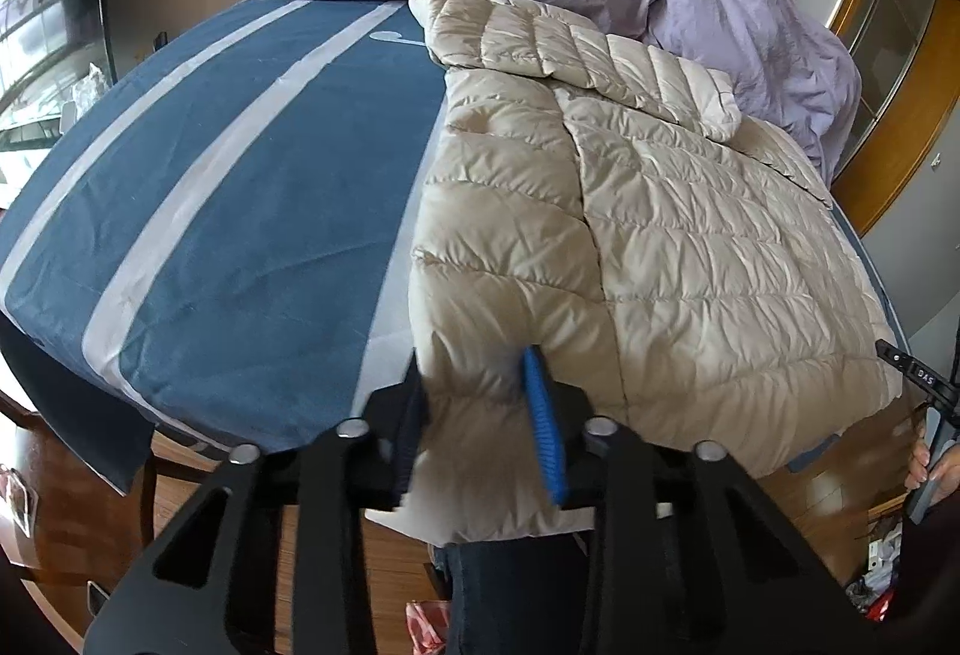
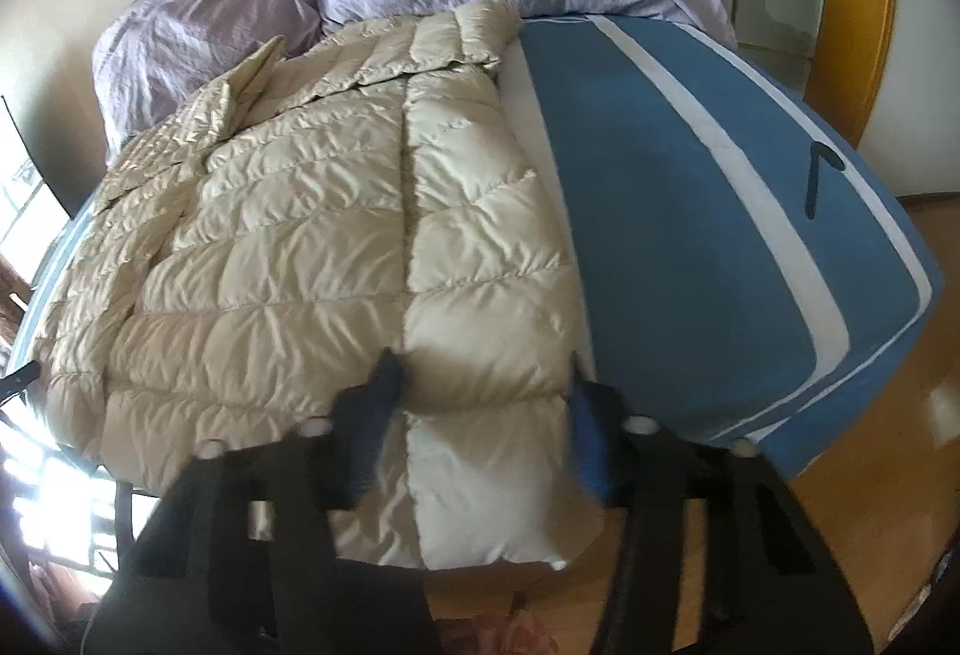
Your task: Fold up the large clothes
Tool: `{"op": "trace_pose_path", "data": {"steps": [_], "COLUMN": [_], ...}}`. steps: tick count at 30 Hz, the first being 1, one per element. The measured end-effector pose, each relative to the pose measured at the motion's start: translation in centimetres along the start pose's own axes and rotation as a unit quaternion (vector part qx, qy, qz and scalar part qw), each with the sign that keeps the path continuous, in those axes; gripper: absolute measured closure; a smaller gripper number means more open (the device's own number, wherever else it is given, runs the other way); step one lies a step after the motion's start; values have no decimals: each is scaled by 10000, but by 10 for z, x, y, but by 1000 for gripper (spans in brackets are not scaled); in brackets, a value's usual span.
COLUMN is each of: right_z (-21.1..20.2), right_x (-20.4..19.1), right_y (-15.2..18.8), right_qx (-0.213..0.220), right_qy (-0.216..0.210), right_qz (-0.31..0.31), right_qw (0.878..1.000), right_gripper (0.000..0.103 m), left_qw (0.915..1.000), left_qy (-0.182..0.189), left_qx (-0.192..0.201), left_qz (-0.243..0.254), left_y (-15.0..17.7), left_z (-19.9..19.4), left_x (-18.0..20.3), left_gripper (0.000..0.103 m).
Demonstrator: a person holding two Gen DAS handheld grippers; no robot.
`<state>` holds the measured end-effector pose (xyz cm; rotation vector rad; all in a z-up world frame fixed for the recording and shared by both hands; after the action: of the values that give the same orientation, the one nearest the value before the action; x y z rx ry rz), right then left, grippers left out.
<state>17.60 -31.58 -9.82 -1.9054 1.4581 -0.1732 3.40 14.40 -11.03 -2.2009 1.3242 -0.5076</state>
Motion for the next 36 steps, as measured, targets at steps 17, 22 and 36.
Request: {"op": "trace_pose_path", "data": {"steps": [17,22,36], "right_z": [-26,-38,-17], "right_x": [-14,-25,-50], "right_y": [-41,-71,-186], "right_qx": [630,993,1625], "right_qy": [10,-30,195], "right_qz": [-169,-224,-446], "right_qw": [9979,9948,9855], "right_gripper": [96,96,96], "left_qw": [9994,9977,9893], "left_qy": [-192,-229,-417], "left_qx": [250,641,1395], "left_qz": [143,-3,-108], "left_y": [-18,-46,-173], "left_z": [-15,-33,-28], "left_x": [9,5,25], "left_gripper": [101,101,101]}}
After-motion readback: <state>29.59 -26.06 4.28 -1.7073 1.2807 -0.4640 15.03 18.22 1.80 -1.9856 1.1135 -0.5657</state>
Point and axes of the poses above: each gripper's, at about its wrist camera, not at the fingertips, and z roughly the way its jaws point, x to its right, y to its underside, the point moved 3 cm from there along z, roughly the way its jaws point, and after that the axes turned 13 degrees about -y, right-handed, at the moved point
